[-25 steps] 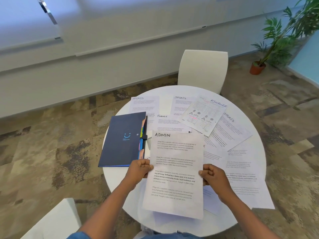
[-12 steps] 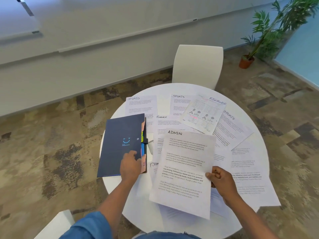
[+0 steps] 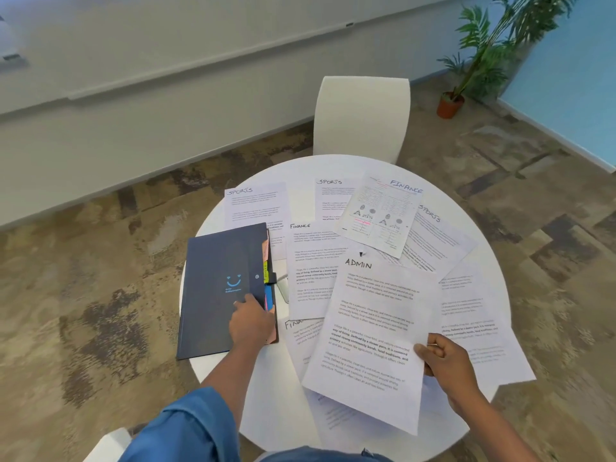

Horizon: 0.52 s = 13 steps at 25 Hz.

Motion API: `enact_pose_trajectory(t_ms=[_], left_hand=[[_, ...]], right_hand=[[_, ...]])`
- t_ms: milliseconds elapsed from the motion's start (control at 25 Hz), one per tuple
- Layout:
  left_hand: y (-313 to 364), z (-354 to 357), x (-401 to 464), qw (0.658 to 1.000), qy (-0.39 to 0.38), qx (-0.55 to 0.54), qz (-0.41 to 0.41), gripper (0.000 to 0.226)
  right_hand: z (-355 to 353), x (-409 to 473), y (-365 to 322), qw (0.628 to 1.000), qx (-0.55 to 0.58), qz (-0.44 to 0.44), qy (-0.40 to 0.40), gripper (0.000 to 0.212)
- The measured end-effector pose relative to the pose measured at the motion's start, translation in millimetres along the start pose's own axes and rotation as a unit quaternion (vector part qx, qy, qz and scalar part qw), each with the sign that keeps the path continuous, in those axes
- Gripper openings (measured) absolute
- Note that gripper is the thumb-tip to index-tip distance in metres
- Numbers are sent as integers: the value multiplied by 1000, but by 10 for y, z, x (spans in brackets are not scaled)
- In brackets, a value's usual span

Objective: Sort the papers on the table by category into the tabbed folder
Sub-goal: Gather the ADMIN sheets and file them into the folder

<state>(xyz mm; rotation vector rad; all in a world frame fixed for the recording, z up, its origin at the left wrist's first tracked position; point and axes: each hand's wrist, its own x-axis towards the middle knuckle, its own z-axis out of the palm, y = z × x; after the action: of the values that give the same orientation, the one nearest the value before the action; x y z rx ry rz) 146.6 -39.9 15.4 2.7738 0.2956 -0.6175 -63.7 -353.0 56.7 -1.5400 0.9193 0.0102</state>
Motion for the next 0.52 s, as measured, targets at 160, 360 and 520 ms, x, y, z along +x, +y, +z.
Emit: enact_pose_trajectory(t_ms=[160,360,520], left_hand=[[7,-118,-47,1000,9,2,23,35],[-122,-245,-189,987,89,101,83,82],[-179,-429,-341,987,89,108,82,60]], right_hand=[[49,34,30,1000,5,3,-6,12],[125,153,44,1000,-8,-1,-26,8],[180,224,46,999,-7,-11,-37,7]])
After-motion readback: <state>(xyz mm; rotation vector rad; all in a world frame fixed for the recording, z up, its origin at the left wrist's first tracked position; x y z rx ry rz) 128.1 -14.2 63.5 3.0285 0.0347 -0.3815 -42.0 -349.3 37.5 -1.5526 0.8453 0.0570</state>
